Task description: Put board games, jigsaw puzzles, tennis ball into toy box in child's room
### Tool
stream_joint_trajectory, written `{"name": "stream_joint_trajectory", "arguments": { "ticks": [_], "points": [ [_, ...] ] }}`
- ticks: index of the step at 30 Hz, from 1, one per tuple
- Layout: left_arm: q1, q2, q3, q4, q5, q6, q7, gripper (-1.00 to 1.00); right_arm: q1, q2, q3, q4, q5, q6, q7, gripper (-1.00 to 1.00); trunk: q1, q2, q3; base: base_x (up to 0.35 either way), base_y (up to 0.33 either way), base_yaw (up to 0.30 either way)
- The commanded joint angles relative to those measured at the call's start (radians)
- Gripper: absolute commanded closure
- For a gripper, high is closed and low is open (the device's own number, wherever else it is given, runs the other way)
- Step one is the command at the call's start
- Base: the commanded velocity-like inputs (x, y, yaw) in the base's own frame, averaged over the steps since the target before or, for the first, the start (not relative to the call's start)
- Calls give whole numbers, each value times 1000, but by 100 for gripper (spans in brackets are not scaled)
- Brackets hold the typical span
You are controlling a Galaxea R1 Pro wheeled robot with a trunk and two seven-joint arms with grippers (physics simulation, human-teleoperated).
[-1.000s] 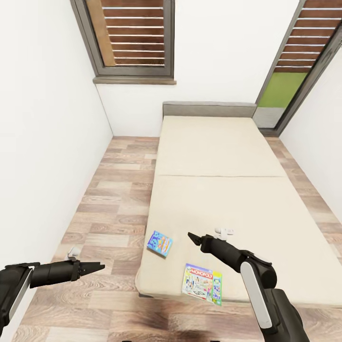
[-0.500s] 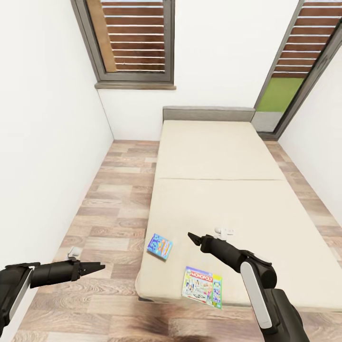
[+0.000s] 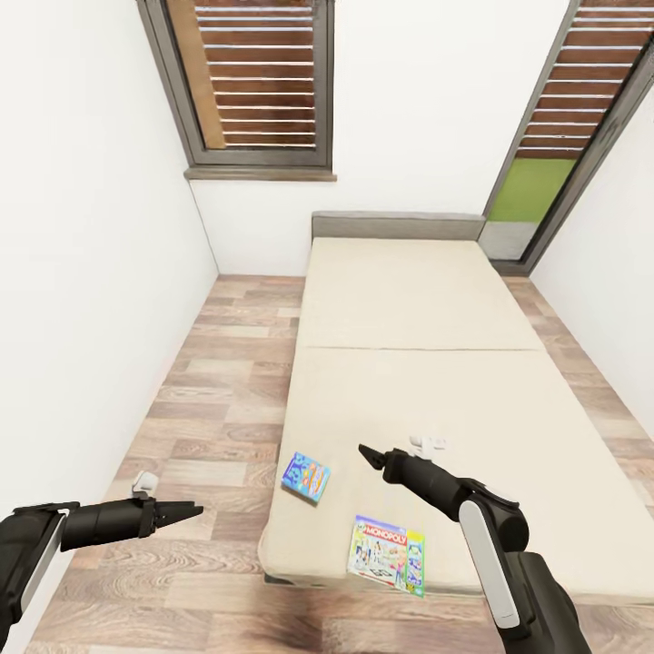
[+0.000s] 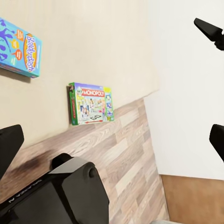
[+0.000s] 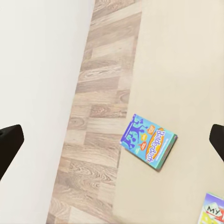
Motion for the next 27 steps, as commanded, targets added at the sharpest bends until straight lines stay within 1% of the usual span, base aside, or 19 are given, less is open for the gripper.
{"name": "stream_joint_trajectory", "arguments": {
  "ticks": [1,27],
  "points": [
    [-1,0,0,0,0,11,-4,-100,-1,1,-1,-1,0,5,3,-100,1,-2,0,0,0,0],
    [-1,1,0,0,0,11,-4,-100,0,0,-1,-1,2,5,2,-100,1,-2,43,0,0,0]
  ]
}}
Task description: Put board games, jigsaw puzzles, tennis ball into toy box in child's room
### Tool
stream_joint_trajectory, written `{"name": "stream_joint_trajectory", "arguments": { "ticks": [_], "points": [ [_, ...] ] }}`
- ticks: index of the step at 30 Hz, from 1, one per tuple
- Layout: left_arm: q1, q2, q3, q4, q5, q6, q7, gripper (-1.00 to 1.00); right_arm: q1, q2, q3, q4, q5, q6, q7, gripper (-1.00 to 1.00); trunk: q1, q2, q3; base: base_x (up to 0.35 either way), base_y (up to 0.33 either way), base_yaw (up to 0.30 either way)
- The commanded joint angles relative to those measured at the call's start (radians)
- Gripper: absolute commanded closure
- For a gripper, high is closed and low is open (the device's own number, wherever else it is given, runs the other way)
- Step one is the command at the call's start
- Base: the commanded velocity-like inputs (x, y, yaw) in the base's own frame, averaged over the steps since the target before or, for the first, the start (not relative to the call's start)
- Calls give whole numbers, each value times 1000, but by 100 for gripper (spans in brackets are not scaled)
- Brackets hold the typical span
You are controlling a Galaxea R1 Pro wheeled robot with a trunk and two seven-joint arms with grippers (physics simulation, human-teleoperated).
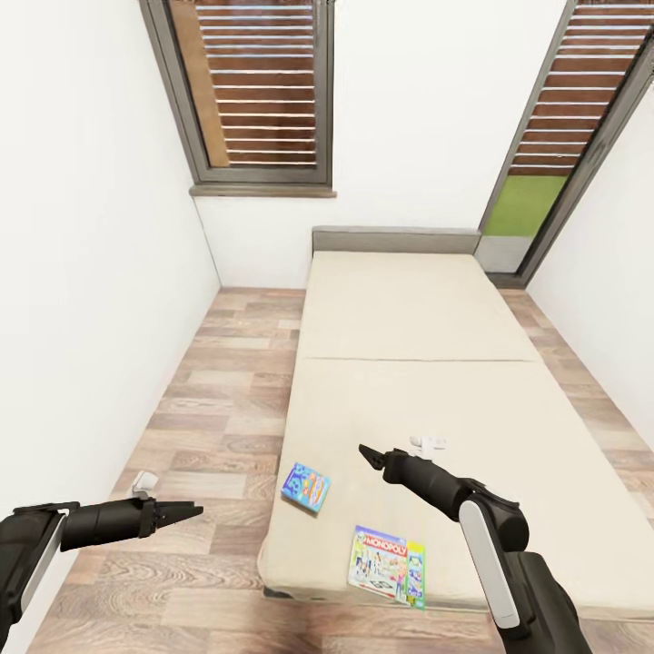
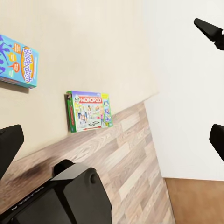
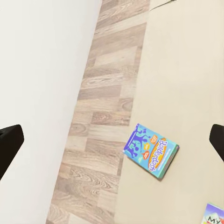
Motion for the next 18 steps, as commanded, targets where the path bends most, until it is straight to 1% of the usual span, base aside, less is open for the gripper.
{"name": "stream_joint_trajectory", "arguments": {
  "ticks": [1,18],
  "points": [
    [-1,0,0,0,0,11,-4,-100,-1,0,-1,-1,0,5,2,-100,1,-2,0,0,0,0],
    [-1,0,0,0,0,11,-3,-100,-1,0,-1,-1,0,5,2,-100,1,-2,28,0,0,0]
  ]
}}
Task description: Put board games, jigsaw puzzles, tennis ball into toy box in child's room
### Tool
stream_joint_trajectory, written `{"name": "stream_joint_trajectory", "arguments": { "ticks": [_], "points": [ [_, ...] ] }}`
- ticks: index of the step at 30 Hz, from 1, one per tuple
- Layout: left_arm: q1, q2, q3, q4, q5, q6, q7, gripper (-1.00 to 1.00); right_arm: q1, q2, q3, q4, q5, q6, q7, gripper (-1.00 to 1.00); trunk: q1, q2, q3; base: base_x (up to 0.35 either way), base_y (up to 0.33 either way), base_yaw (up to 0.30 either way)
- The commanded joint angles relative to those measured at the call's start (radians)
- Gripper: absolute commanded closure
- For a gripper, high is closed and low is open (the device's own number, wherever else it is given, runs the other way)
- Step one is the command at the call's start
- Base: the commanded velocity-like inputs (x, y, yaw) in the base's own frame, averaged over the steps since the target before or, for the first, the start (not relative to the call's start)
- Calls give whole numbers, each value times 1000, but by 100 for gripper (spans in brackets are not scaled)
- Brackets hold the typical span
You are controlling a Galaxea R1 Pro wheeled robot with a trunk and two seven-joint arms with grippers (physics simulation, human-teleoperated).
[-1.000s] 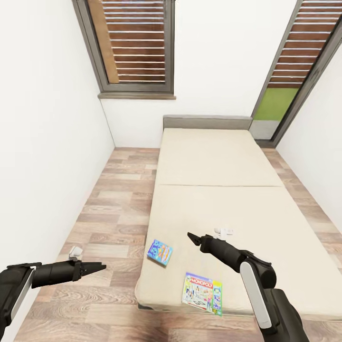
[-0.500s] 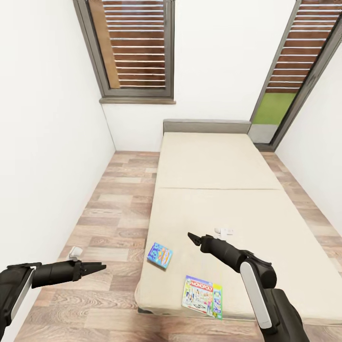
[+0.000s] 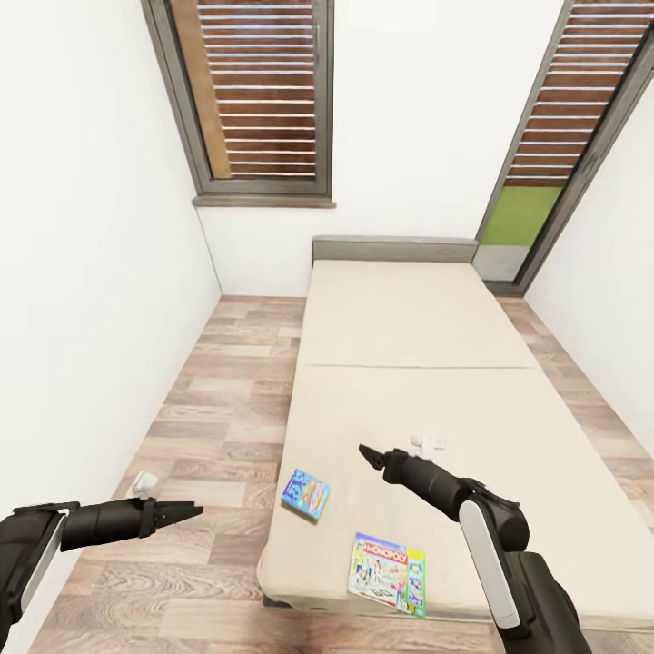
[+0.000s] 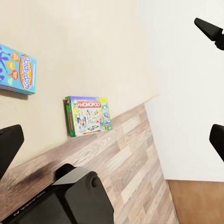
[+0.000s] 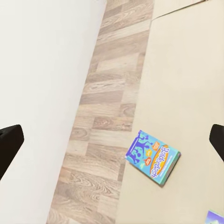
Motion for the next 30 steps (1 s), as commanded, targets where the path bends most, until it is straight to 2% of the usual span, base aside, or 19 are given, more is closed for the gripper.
{"name": "stream_joint_trajectory", "arguments": {
  "ticks": [1,30],
  "points": [
    [-1,0,0,0,0,11,-4,-100,-1,1,-1,-1,0,5,2,-100,1,-2,0,0,0,0],
    [-1,-1,0,0,0,11,-4,-100,-1,1,-1,-1,1,4,2,-100,1,-2,48,0,0,0]
  ]
}}
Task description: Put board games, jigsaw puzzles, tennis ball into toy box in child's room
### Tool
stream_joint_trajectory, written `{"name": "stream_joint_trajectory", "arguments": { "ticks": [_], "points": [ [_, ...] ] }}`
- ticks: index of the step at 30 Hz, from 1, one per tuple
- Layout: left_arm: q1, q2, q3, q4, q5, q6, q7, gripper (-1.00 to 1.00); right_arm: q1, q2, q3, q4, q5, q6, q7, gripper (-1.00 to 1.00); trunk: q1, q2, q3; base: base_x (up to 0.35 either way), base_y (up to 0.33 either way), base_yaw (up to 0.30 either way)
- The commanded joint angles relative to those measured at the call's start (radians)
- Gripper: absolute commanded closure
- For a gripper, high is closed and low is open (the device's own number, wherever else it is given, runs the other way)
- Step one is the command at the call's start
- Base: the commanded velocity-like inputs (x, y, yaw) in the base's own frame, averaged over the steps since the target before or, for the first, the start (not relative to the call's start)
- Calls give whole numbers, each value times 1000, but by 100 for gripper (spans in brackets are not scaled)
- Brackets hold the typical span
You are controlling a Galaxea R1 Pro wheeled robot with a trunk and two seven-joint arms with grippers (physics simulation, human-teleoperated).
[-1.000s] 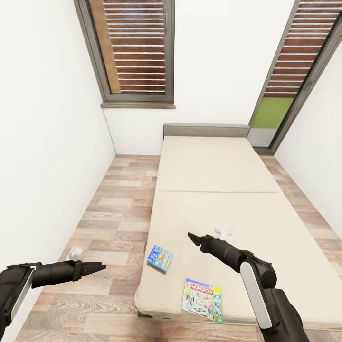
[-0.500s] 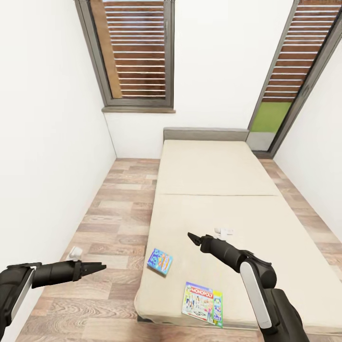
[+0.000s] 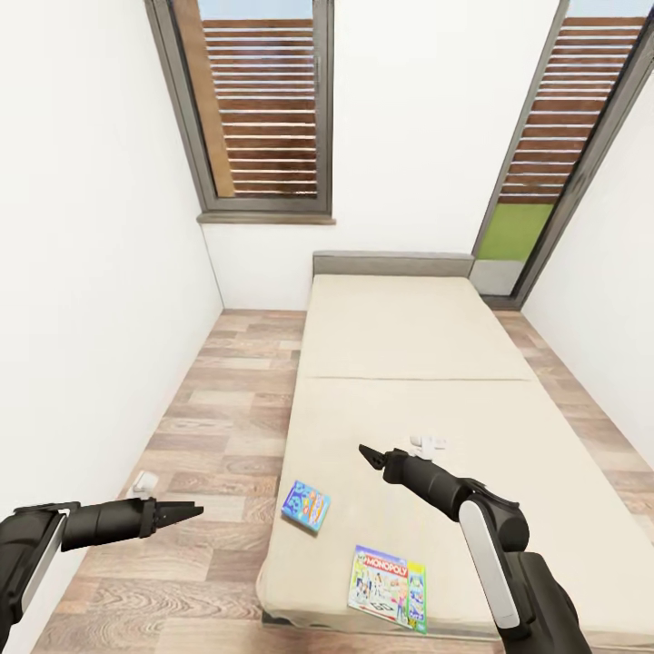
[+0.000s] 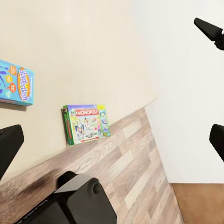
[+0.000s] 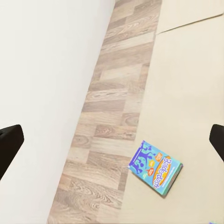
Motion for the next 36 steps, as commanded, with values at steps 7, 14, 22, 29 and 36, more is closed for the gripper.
{"name": "stream_joint_trajectory", "arguments": {
  "ticks": [7,14,22,29,36],
  "points": [
    [-1,-2,0,0,0,11,-4,-100,-1,1,-1,-1,0,5,3,-100,1,-2,10,0,0,0],
    [-1,-5,0,0,0,11,-4,-100,-1,2,0,-1,1,5,3,-100,1,-2,21,0,0,0],
    [-1,-5,-3,0,-1,10,-4,-100,-1,2,0,-1,0,5,3,-100,1,-2,35,0,0,0],
    [-1,-5,-3,0,0,10,-4,-100,-1,2,0,-1,0,5,2,-100,1,-2,46,0,0,0],
    [-1,-5,-3,0,-1,4,-4,-100,-1,2,0,-1,0,5,2,-100,1,-2,58,0,0,0]
  ]
}}
